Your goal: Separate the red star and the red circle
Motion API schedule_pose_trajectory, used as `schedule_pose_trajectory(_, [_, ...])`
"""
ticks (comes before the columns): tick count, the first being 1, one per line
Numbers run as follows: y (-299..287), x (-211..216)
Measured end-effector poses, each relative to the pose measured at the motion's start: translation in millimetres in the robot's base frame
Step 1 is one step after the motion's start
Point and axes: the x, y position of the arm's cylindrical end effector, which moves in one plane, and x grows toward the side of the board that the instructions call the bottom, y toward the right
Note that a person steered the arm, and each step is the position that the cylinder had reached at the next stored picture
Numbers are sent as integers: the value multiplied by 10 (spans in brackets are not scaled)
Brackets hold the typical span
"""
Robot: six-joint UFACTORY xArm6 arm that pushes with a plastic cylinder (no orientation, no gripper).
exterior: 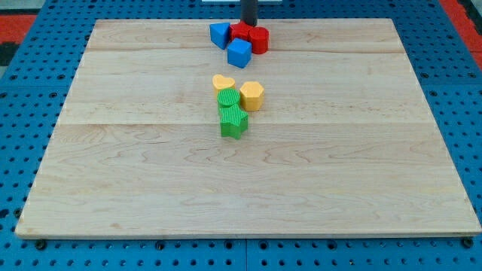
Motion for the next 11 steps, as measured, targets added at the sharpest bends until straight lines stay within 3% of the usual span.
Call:
schedule_pose_trajectory(5, [19,183])
schedule_pose_trajectory(7, [19,588])
schedule_pose_trajectory(9, [87,595])
schedule_pose_trajectory(11, [264,311])
